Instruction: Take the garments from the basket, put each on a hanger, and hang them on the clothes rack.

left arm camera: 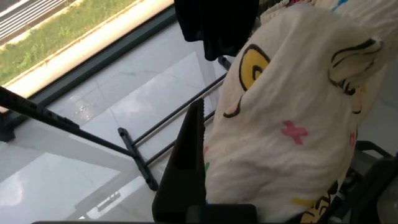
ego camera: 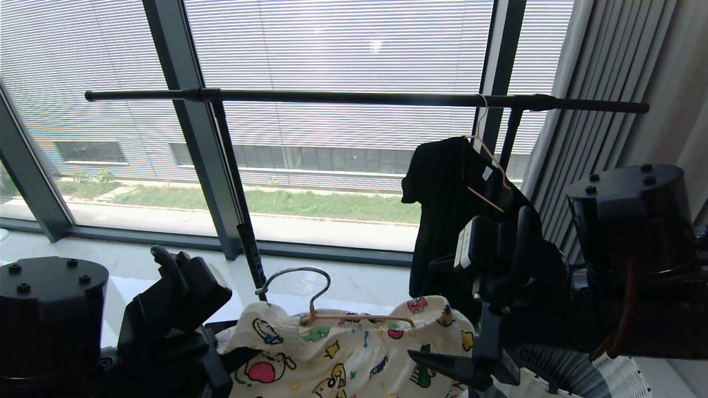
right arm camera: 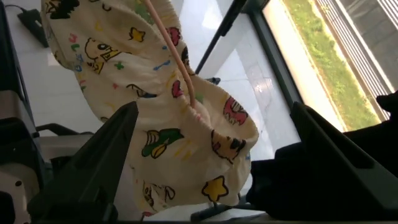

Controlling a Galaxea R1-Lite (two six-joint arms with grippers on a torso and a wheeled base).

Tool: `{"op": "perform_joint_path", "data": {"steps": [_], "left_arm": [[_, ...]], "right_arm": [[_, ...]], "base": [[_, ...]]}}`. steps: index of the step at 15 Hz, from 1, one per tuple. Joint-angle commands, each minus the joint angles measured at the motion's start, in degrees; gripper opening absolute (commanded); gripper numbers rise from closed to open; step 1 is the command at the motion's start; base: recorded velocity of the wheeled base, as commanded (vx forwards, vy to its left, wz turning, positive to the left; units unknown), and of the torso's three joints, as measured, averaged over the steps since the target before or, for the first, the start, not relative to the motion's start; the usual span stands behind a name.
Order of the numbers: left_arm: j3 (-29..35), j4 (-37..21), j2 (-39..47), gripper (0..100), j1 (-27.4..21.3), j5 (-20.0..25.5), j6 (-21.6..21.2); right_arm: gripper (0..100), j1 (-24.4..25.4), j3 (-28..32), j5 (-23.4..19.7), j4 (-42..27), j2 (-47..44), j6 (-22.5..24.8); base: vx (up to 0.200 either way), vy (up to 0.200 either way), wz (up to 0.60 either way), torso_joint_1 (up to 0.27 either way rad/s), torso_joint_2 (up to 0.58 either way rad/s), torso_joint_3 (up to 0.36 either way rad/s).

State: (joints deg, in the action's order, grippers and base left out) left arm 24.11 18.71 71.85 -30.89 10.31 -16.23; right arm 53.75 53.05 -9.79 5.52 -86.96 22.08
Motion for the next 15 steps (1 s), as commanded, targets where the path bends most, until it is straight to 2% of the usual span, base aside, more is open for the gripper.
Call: {"op": "perform_joint_path", "data": {"steps": [1,5,7,9,11,12,15], "left_arm": [[0.1,0.0,1.2,0,-2.2,-0.2,-0.1],[1.3,1.8,3.3,0,-2.9,-1.8,-0.4],[1.4,1.8,3.6,0,-2.9,-1.8,-0.3],[1.4,1.8,3.6,0,-2.9,-1.8,-0.3],[1.5,1.9,3.4,0,-2.9,-1.8,0.0],[1.5,1.9,3.3,0,-2.9,-1.8,0.0],[1.5,2.4,3.4,0,-3.0,-1.7,0.1]], "right_arm": [[100,0.0,3.7,-0.1,-4.5,-2.3,0.8],[100,1.6,10.1,-0.2,-6.6,-9.2,0.8],[100,2.8,13.1,0.2,-10.0,-11.6,0.8],[100,2.6,13.6,0.7,-10.4,-12.6,0.7],[100,2.5,13.4,3.5,-10.4,-13.2,0.6],[0,2.5,13.5,3.5,-10.3,-13.2,0.6],[0,2.5,13.7,3.6,-10.1,-13.5,0.5]], "base": [[0.0,0.0,0.0,0.0,0.0,0.0],[0.0,0.0,0.0,0.0,0.0,0.0],[0.0,0.0,0.0,0.0,0.0,0.0],[0.0,0.0,0.0,0.0,0.0,0.0],[0.0,0.0,0.0,0.0,0.0,0.0],[0.0,0.0,0.0,0.0,0.0,0.0],[0.0,0.0,0.0,0.0,0.0,0.0]]}}
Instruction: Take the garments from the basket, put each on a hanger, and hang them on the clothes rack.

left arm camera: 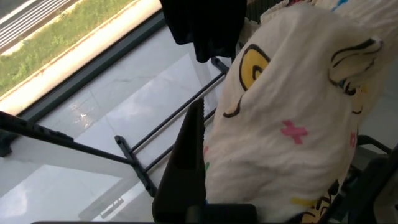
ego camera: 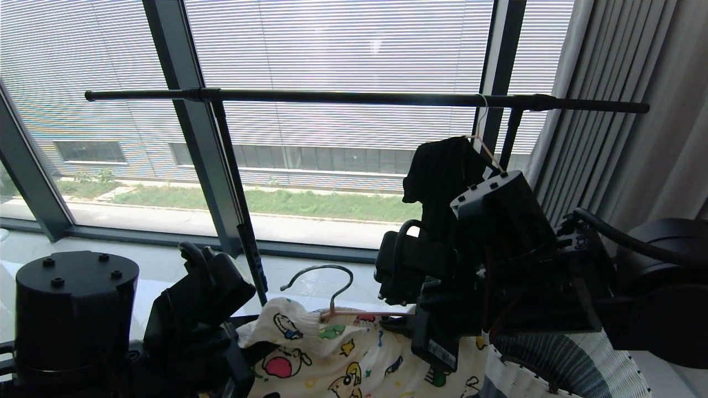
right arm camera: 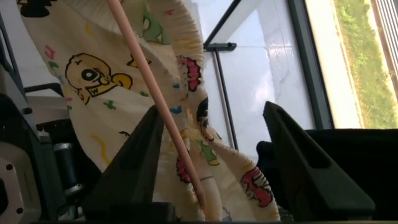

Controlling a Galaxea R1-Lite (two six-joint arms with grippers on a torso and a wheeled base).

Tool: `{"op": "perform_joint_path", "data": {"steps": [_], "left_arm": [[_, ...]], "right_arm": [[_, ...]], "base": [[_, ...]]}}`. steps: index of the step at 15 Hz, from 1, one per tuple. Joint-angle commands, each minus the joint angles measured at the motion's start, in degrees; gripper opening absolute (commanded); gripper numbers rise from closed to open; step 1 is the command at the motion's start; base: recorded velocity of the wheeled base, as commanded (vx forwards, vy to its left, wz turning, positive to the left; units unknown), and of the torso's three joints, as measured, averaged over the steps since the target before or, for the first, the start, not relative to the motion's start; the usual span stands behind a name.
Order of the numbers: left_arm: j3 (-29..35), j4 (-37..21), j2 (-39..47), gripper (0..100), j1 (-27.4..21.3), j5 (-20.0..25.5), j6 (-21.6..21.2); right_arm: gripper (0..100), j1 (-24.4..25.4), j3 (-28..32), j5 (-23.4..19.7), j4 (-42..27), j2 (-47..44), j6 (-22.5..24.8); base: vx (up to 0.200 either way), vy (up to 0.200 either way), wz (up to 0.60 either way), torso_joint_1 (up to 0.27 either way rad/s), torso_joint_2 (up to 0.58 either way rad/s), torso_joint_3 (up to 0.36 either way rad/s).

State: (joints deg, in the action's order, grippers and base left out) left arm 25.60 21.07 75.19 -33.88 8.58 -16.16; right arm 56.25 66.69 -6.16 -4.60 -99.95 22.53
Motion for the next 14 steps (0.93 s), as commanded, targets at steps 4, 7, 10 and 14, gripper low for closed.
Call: {"op": "perform_joint_path", "data": {"steps": [4,7,10,14], "left_arm": [[0.0,0.5,0.0,0,0.0,0.0,0.1],[-0.2,2.5,0.3,100,0.2,0.0,0.1],[-0.2,2.6,0.4,100,4.5,-0.1,0.2],[-0.5,5.4,0.2,100,14.5,-0.1,0.2]], "right_arm": [[0,0.0,-0.2,0.5,2.7,-0.4,0.1],[0,0.1,-2.2,1.3,8.4,-0.2,0.5],[0,-0.6,-9.7,2.4,19.0,2.4,4.5],[0,-4.7,-22.0,2.4,35.0,5.5,10.9]], "base": [[0.0,0.0,0.0,0.0,0.0,0.0],[0.0,0.0,0.0,0.0,0.0,0.0],[0.0,0.0,0.0,0.0,0.0,0.0],[0.0,0.0,0.0,0.0,0.0,0.0]]}}
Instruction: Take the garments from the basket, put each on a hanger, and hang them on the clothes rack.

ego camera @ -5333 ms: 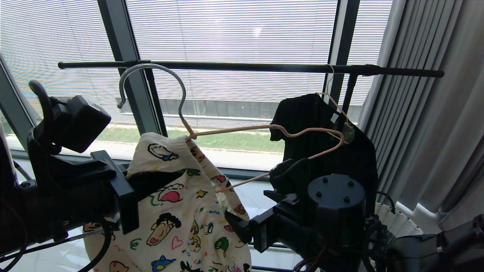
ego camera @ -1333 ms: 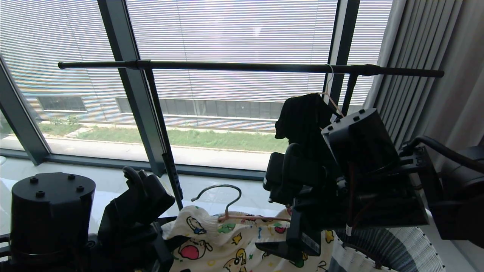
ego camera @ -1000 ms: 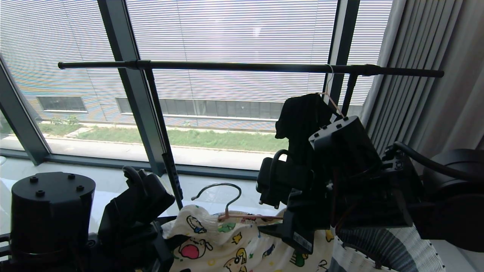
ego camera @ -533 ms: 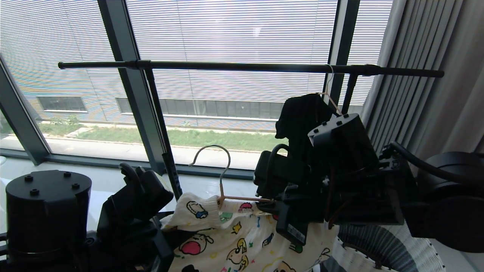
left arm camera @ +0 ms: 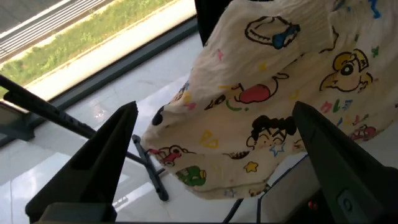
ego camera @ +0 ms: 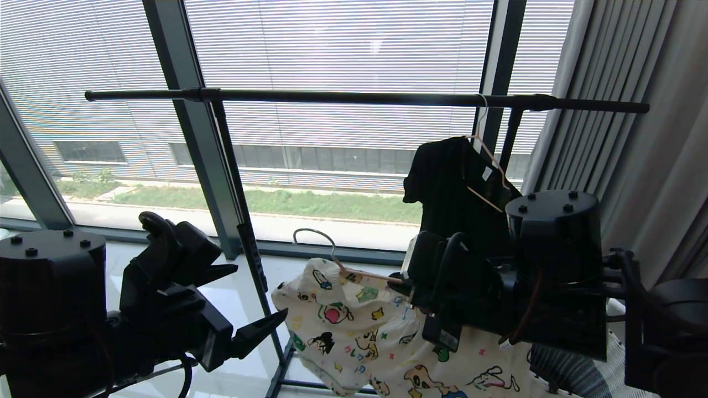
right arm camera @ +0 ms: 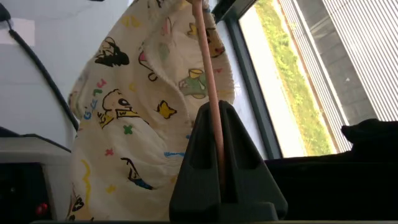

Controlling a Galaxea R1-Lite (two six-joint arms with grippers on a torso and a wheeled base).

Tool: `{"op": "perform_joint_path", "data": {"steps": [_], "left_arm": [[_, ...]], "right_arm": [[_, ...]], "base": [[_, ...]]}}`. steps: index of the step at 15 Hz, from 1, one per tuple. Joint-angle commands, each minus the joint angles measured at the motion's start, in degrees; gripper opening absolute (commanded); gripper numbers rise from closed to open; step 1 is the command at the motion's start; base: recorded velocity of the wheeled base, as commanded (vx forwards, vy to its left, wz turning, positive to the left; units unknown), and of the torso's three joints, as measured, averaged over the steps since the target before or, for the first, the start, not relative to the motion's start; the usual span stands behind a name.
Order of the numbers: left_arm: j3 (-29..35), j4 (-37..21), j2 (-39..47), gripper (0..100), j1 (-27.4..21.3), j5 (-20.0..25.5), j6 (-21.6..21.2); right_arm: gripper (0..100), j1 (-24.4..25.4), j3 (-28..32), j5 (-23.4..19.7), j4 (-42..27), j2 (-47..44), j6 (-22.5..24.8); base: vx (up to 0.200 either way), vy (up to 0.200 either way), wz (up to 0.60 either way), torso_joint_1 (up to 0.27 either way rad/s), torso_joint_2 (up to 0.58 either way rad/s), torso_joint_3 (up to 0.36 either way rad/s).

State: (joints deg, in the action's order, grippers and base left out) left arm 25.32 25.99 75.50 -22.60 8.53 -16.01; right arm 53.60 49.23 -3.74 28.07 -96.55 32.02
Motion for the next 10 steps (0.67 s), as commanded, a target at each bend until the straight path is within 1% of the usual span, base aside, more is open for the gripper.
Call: {"op": "perform_joint_path", "data": {"steps": [1,2,3,5,7,8,9,10], "left_arm": [[-0.9,0.6,-0.5,100,4.5,0.1,0.0],[-1.2,0.7,-0.6,100,4.9,0.1,-0.1],[-2.1,1.3,-0.9,100,5.2,0.1,-0.1],[-2.4,1.7,0.0,100,5.6,0.1,-0.1],[-3.3,1.9,2.6,100,8.6,0.5,-0.1],[-3.3,2.9,4.7,100,10.4,1.0,0.0],[-3.3,5.7,7.6,100,11.6,3.3,0.0],[-3.5,8.8,9.8,100,12.2,6.9,0.0]], "right_arm": [[0,-3.6,-5.7,0.0,5.4,2.2,2.1],[0,-4.3,-6.1,-0.1,6.7,2.2,2.4],[0,-6.2,-6.3,-0.4,8.9,2.1,3.3],[0,-7.7,-6.4,-1.7,10.9,2.1,3.4],[0,-9.5,-6.5,-4.8,12.8,2.4,3.1],[0,-10.4,-6.4,-6.6,12.9,2.9,2.8],[0,-11.2,-6.2,-8.7,12.9,3.6,1.5],[0,-11.2,-6.2,-9.7,12.9,4.4,-0.5]], "base": [[0.0,0.0,0.0,0.0,0.0,0.0],[0.0,0.0,0.0,0.0,0.0,0.0],[0.0,0.0,0.0,0.0,0.0,0.0],[0.0,0.0,0.0,0.0,0.0,0.0],[0.0,0.0,0.0,0.0,0.0,0.0],[0.0,0.0,0.0,0.0,0.0,0.0],[0.0,0.0,0.0,0.0,0.0,0.0],[0.0,0.0,0.0,0.0,0.0,0.0]]}}
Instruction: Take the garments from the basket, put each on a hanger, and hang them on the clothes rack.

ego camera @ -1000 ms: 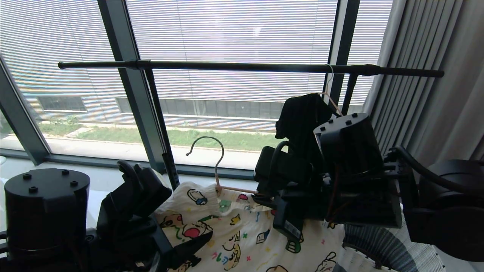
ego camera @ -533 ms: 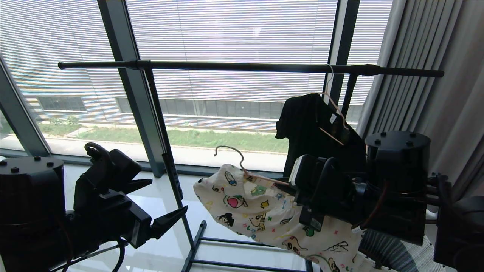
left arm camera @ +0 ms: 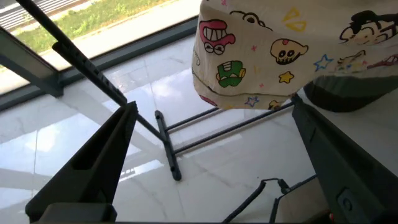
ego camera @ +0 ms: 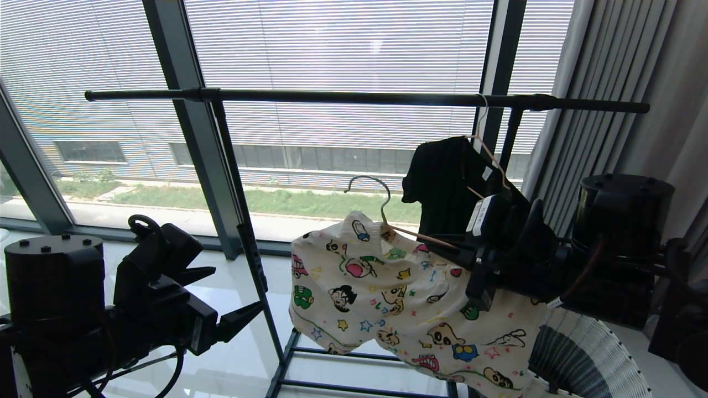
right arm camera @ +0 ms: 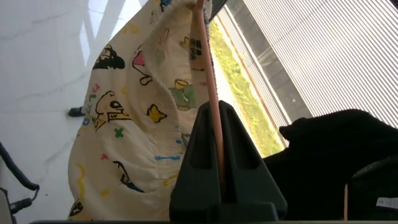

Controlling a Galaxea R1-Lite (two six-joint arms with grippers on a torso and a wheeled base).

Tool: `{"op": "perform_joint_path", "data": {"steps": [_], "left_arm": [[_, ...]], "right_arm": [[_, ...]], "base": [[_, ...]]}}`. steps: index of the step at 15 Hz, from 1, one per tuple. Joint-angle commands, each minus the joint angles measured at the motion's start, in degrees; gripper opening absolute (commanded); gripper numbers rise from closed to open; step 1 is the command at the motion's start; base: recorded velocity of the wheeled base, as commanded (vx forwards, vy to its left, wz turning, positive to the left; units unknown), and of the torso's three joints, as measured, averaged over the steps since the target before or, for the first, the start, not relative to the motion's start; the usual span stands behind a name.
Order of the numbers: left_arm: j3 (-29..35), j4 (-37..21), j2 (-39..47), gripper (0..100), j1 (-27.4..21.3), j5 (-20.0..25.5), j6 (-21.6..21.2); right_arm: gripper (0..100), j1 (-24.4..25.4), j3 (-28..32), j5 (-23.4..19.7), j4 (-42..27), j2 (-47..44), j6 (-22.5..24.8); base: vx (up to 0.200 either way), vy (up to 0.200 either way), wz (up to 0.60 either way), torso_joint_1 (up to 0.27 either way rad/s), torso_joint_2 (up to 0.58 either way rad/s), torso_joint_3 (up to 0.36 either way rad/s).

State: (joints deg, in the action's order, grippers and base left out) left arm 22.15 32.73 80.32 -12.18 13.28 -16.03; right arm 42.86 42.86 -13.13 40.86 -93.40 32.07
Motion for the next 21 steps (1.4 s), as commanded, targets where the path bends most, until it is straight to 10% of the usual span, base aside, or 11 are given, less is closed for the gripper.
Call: {"op": "perform_joint_path", "data": {"steps": [1,11,17,18,21], "left_arm": [[-0.4,4.6,7.0,100,3.0,6.7,-0.1],[-1.5,15.2,9.8,100,9.6,24.1,-0.8],[-2.5,15.2,12.0,100,9.1,26.9,-5.1],[-2.6,15.2,12.0,0,9.1,27.1,-5.1],[-3.3,15.2,12.2,0,9.5,26.8,-5.2]], "right_arm": [[0,-0.4,0.0,-1.0,0.1,2.3,-2.3],[0,-0.9,-3.3,-12.2,-0.7,7.1,-10.5],[0,2.0,-3.2,-12.4,-2.1,9.1,-11.7],[0,2.8,-3.3,-12.3,-3.5,10.2,-11.7],[0,3.1,-3.3,-12.0,-4.6,11.1,-11.9]], "base": [[0.0,0.0,0.0,0.0,0.0,0.0],[0.0,0.0,0.0,0.0,0.0,0.0],[0.0,0.0,0.0,0.0,0.0,0.0],[0.0,0.0,0.0,0.0,0.0,0.0],[0.0,0.0,0.0,0.0,0.0,0.0]]}}
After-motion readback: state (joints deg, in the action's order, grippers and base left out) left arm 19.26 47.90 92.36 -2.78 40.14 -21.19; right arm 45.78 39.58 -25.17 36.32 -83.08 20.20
